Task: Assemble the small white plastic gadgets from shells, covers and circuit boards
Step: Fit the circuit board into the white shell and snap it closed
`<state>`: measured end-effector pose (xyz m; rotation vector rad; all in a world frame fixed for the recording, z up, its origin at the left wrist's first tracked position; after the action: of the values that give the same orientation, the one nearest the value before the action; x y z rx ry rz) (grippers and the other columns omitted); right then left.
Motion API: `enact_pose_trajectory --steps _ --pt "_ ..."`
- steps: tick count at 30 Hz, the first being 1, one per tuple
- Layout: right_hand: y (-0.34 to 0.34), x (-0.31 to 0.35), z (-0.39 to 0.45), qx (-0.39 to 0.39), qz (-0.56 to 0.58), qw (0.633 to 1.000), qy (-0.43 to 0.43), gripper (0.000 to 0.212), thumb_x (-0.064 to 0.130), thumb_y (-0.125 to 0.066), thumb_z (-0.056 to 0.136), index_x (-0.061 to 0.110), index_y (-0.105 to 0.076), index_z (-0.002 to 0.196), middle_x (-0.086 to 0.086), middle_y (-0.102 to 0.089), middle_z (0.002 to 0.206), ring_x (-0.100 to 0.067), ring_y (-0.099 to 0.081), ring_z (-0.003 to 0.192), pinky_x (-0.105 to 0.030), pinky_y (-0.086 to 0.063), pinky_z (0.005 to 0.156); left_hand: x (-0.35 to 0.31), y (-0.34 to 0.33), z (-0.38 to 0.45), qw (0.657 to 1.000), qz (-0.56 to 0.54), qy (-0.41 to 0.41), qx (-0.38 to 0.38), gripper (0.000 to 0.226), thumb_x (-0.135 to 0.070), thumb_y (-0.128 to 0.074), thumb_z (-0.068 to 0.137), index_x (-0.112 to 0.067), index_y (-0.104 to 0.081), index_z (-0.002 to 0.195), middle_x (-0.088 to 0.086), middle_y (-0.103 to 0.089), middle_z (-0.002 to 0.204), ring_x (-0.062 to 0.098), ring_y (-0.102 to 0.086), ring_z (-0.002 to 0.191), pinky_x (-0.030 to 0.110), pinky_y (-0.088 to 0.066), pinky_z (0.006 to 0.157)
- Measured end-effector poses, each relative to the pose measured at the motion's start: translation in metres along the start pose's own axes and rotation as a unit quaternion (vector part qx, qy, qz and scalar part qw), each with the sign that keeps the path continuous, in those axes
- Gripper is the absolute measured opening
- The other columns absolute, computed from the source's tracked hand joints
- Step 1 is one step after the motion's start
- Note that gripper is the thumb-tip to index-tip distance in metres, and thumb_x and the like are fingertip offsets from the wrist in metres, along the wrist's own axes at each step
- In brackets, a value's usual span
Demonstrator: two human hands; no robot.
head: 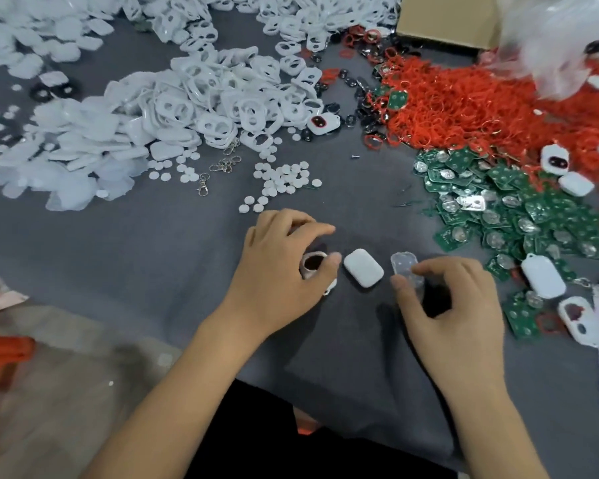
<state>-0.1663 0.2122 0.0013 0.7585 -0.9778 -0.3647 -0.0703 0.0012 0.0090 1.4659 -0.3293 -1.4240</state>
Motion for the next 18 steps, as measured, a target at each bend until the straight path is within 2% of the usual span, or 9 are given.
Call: enact_pose_trajectory --steps 3,5,9,11,14,16,18 --pt "-0.001 -0.002 0.001 0.007 0.004 1.0 -0.024 0.015 0.032 -0.072 0.093 0.023 -0.069 0.104 0.005 -0.061 0.104 -0.022 -0.053 0.103 -0.026 -0.036 0.083 -0.016 -0.007 -0.007 0.998 0.041 -0.038 0.023 0.061 -0.069 -0.059 0.084 -0.028 -0.067 0.128 -0.01 -0.057 0.119 0.017 -0.048 0.12 0.034 -0.036 0.1" --pt "-0.003 -0.004 0.001 0.014 -0.006 0.999 -0.029 0.018 0.028 -0.07 0.093 0.022 -0.07 0.11 0.001 -0.061 0.106 -0.025 -0.052 0.104 -0.024 -0.033 0.082 -0.025 -0.015 -0.007 0.996 0.067 -0.049 0.045 0.066 -0.075 -0.058 0.08 -0.029 -0.066 0.125 -0.01 -0.055 0.116 0.017 -0.048 0.119 0.034 -0.034 0.1" --pt "-0.004 -0.002 -0.001 0.011 -0.018 1.0 -0.021 0.026 0.025 -0.072 0.091 0.018 -0.072 0.116 -0.002 -0.058 0.107 -0.026 -0.05 0.102 -0.025 -0.034 0.083 -0.033 -0.024 0.0 0.996 0.063 -0.044 0.054 0.052 -0.066 -0.069 0.081 -0.028 -0.065 0.116 -0.009 -0.053 0.111 0.017 -0.046 0.115 0.034 -0.033 0.101" --pt "-0.004 -0.002 -0.001 0.009 -0.019 1.0 -0.017 0.026 0.024 -0.072 0.091 0.017 -0.072 0.116 -0.003 -0.058 0.107 -0.026 -0.05 0.101 -0.026 -0.035 0.084 -0.032 -0.024 0.002 0.993 0.04 -0.077 0.074 0.047 -0.058 -0.072 0.083 -0.026 -0.066 0.118 -0.009 -0.054 0.111 0.016 -0.047 0.115 0.034 -0.034 0.102" --pt "-0.003 -0.003 0.0 0.005 -0.017 1.0 -0.015 0.024 0.024 -0.071 0.092 0.016 -0.072 0.115 -0.003 -0.059 0.105 -0.027 -0.051 0.101 -0.026 -0.035 0.084 -0.027 -0.019 0.001 0.984 0.048 -0.141 0.102 0.062 -0.065 -0.067 0.083 -0.028 -0.062 0.133 -0.01 -0.056 0.121 0.014 -0.046 0.123 0.035 -0.033 0.11" --pt "-0.003 -0.003 0.0 -0.002 -0.009 1.0 -0.006 0.021 0.025 -0.068 0.095 0.017 -0.072 0.114 -0.001 -0.059 0.105 -0.026 -0.052 0.1 -0.025 -0.035 0.084 -0.016 -0.011 -0.003 0.987 0.062 -0.119 0.087 0.078 -0.075 -0.064 0.079 -0.029 -0.056 0.142 -0.009 -0.054 0.129 0.015 -0.043 0.128 0.035 -0.031 0.111" --pt "-0.001 0.001 0.0 -0.005 -0.002 1.0 0.024 0.025 0.031 -0.066 0.094 0.018 -0.072 0.115 0.0 -0.06 0.107 -0.024 -0.051 0.101 -0.026 -0.037 0.088 -0.001 -0.004 -0.009 0.993 0.032 -0.076 0.08 0.082 -0.072 -0.069 0.075 -0.027 -0.056 0.142 -0.009 -0.052 0.128 0.013 -0.039 0.125 0.027 -0.03 0.11"
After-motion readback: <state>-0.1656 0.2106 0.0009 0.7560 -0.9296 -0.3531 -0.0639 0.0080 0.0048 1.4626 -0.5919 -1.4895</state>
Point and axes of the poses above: each hand's wrist, its own z-axis towards the middle knuckle, its own y-axis out of the back of the hand, x = y × z, the point moved 3 cm from there along z, towards the middle knuckle
